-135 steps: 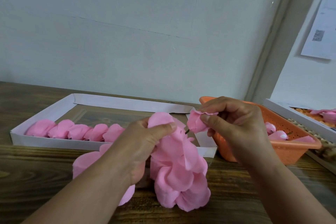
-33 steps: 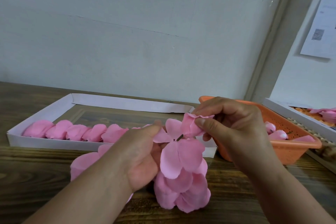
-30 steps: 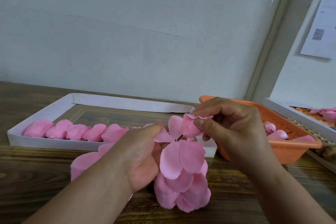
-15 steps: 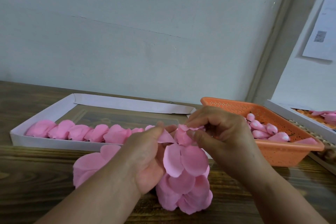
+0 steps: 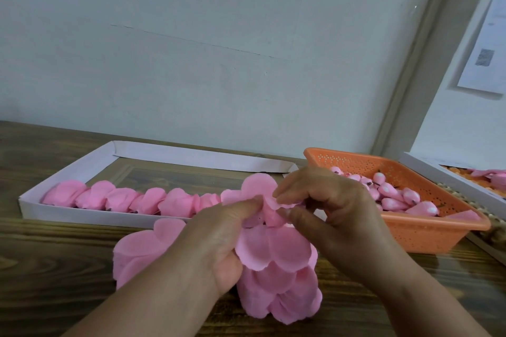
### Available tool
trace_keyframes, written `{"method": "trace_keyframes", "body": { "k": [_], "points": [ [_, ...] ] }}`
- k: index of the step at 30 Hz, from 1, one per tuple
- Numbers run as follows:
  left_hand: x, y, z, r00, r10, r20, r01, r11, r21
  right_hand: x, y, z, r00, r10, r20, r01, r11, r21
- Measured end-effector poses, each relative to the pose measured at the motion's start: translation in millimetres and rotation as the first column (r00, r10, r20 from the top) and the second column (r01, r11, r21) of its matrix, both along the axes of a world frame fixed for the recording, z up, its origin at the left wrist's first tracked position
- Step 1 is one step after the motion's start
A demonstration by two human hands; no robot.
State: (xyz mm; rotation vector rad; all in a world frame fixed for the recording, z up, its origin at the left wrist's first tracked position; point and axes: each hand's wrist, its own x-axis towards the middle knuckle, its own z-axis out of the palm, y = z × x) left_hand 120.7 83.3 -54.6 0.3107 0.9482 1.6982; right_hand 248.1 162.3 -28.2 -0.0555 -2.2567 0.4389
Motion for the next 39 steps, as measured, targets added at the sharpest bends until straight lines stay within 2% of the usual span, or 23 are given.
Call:
{"method": "trace_keyframes", "body": {
  "k": [5,10,17,21,26,31,36,39],
  "points": [
    [-0.9,-1.3,1.9,0.996,0.05,-0.078,-0.044,0.996,0.075,0.6,3.3,-0.3,1.0,-0.014,-0.018,0.015,0.996,0.083],
    [-2.6,-1.7,1.9,0.996,0.04,-0.074,-0.039,0.999,0.022,0.6,2.8,0.9,0.999,-0.013,-0.034,0.017,0.992,0.122],
    [-2.0,-2.1,1.2,0.98,0.035,-0.195,-0.037,0.999,-0.009,-1.4,-0.8,0.8,0.998,-0.042,-0.036,0.049,0.975,0.218],
    [-1.7,-3.8,2.8,0.956,0.063,-0.286,-0.069,0.998,-0.013,-2.4,-0.2,-2.0,0.999,-0.048,-0.001,0.047,0.979,0.197],
    [-1.0,-5.6,1.6,0.846,0.108,-0.522,-0.135,0.991,-0.012,-3.7,0.9,-3.9,0.996,-0.017,0.093,0.007,0.994,0.109],
    [-0.4,-7.7,2.4,0.795,0.057,-0.603,-0.082,0.997,-0.014,-3.6,1.3,-4.4,0.987,-0.007,0.159,0.009,1.0,-0.01],
    [1.5,-10.5,6.1,0.729,0.057,-0.682,-0.058,0.998,0.022,-2.5,-0.2,-2.9,0.989,-0.059,0.137,0.06,0.998,-0.008],
    [1.0,-12.0,8.5,0.712,0.053,-0.7,-0.051,0.998,0.024,-2.1,-2.2,-0.4,0.986,-0.096,0.136,0.107,0.992,-0.074]
  ]
}}
